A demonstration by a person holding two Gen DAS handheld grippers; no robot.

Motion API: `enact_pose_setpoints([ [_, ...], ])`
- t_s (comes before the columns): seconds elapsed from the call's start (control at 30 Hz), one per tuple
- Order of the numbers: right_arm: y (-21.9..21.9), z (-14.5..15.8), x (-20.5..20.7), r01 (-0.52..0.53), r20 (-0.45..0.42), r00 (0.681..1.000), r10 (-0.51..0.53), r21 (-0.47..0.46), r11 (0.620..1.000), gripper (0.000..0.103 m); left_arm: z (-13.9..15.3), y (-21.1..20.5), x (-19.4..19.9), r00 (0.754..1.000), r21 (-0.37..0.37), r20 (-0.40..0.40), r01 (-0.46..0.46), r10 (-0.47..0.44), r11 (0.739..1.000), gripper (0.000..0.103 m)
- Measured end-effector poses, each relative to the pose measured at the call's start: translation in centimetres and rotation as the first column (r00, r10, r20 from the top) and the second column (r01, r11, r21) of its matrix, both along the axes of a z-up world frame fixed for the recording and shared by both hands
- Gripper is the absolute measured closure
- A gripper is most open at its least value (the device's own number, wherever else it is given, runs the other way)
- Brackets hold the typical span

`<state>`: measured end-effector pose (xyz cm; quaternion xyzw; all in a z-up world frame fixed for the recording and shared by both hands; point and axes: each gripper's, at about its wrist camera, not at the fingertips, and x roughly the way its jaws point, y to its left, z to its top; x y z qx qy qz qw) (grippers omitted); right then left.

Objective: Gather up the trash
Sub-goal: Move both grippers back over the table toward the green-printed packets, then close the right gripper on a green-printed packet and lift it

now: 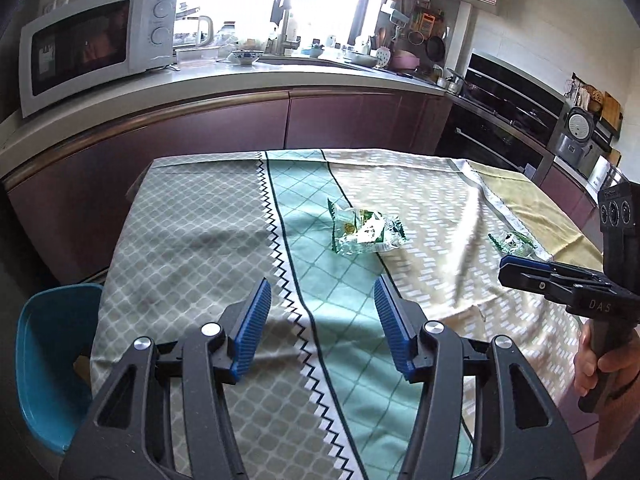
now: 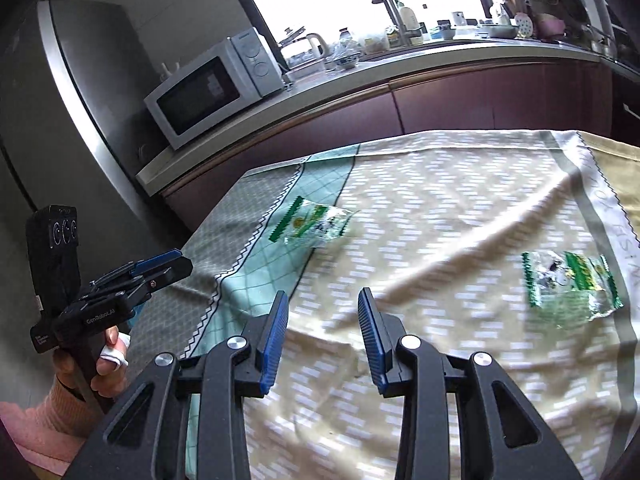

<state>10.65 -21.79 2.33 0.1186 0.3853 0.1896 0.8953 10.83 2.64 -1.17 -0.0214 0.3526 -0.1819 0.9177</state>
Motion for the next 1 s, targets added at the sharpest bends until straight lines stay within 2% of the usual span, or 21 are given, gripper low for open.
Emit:
enact_pose_setpoints([
  [0.2, -4.4, -0.4, -0.5, 0.118, -0.001, 0.993, -0.118, -0.013, 0.993, 0.069, -0.6, -2.4, 3.3, 0.999, 0.044, -0.032, 0.008, -0.006, 0.999, 0.053],
  [0.47, -10.4, -0.3, -1.1, 0.276, 0.014, 0.961, -0.275, -0.036, 0.961, 0.069, -2.0, -4.0, 6.7, 0.996, 0.056, -0.084, 0.014, -0.01, 0.998, 0.056],
  [0.8, -15.3, -0.8, -1.2, 0.387, 0.007, 0.922, -0.387, -0.016, 0.922, 0.068, -2.9, -5.0, 8.9, 0.991, 0.047, -0.129, 0.034, -0.028, 0.998, 0.061],
  [1.0, -16.9, -1.8, -0.7, 0.403, -0.028, 0.915, -0.403, 0.024, 0.915, 0.066, -3.8, -5.5, 10.1, 0.983, 0.015, -0.179, 0.048, -0.044, 0.999, 0.061],
])
